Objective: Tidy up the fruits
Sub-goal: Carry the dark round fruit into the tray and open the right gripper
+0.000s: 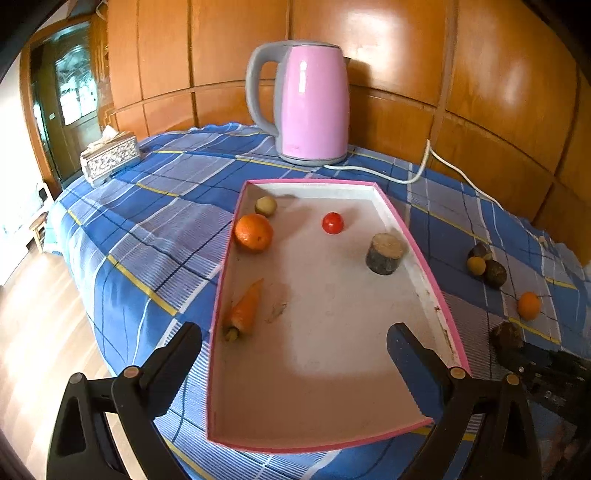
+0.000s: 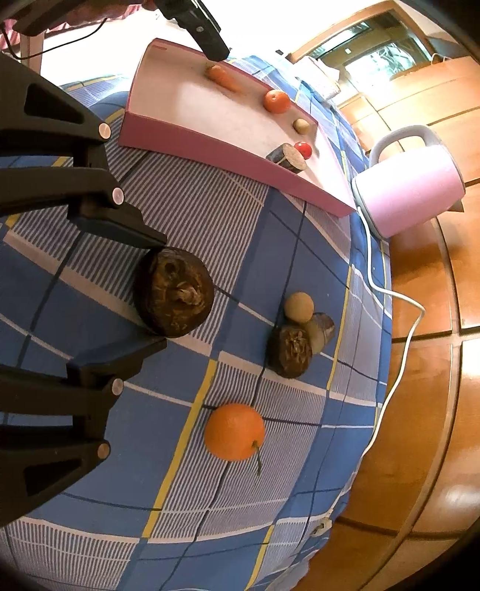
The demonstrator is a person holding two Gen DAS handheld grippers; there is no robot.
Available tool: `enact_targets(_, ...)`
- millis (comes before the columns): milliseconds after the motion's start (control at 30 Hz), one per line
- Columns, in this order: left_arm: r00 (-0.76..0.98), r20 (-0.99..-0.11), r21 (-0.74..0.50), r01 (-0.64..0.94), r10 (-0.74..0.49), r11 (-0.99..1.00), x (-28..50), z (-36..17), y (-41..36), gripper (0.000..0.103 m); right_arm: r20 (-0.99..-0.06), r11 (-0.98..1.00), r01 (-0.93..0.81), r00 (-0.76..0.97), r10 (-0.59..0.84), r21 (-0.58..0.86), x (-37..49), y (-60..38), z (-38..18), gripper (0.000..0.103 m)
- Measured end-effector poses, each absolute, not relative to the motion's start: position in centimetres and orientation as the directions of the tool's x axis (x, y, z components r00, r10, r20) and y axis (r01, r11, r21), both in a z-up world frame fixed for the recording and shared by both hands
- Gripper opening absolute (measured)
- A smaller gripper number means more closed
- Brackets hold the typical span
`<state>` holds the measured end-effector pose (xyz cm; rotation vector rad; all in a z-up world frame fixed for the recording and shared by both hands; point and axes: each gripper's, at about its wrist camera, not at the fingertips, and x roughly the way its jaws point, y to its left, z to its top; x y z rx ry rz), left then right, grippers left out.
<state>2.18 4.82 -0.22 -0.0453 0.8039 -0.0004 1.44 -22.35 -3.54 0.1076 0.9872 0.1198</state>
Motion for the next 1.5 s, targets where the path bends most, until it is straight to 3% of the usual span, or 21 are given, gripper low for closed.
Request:
enact_targets(333, 0.728, -0.685, -0.128, -0.107, -0.01, 0.986, 3.2, 1.1, 8.8, 0.103, -0.802, 0.973, -0.111, 0.552, 0.228, 0.2, 1.2, -21.2, -1.6, 0.046)
enact_targets(367, 0.727, -0.687, -0.132, -0.12, -0.003, 0.984, 3.4, 1.1, 9.2, 0.103, -0.799, 0.972, -0.122, 0.554, 0.235, 0.201, 1.2, -20.9, -1.3, 0.042)
enact_targets(433, 0.722, -0.692, -0.134, -0.136, 0.006, 0.982, 3.6, 1.0, 9.8, 0.103, -0.788, 0.966, -0.155, 0.56, 0.257, 0.205, 1.4, -20.1, -0.7, 0.019)
enact_targets(600, 0.715, -0.699, -0.144, -0.131, -0.007, 0.981, 3.6, 0.8, 10.0, 0.103, -0.792, 0.976, -0.189, 0.576, 0.203, 0.113, 2.0, -18.4, -0.1, 0.019)
enact_targets(700, 0.721, -0.693, -0.136, -0.113, -0.013, 0.984, 3.5, 0.8, 9.4, 0.103, -0.801, 0.975, -0.159, 0.557, 0.22, 0.157, 2.1, -19.5, -0.7, 0.02)
enact_targets(767, 0.715, -0.699, -0.139, -0.105, -0.023, 0.985, 3.5, 0.7, 9.2, 0.103, -0.804, 0.977, -0.142, 0.555, 0.214, 0.162, 1.7, -20.2, -1.0, 0.033)
enact_targets(967, 0.714, -0.699, -0.152, -0.083, -0.048, 0.985, 3.5, 0.5, 8.6, 0.103, -0.815, 0.974, -0.139, 0.534, 0.225, 0.178, 1.5, -20.7, -1.9, 0.058)
enact_targets(1200, 0.712, -0.7, -0.142, -0.055, -0.061, 0.988, 3.3, 0.5, 7.9, 0.103, -0.827, 0.976, -0.16, 0.521, 0.211, 0.148, 3.1, -19.4, -2.7, 0.058)
enact_targets(1267, 0.712, -0.7, -0.138, -0.056, -0.057, 0.989, 3.4, 0.5, 7.9, 0.103, -0.834, 0.977, -0.152, 0.51, 0.209, 0.152, 3.7, -19.2, -3.2, 0.047)
enact_targets(1500, 0.71, -0.704, -0.126, -0.085, -0.028, 0.988, 3.6, 0.3, 8.5, 0.103, -0.811, 0.978, -0.146, 0.548, 0.204, 0.147, 2.9, -19.4, -2.1, 0.047)
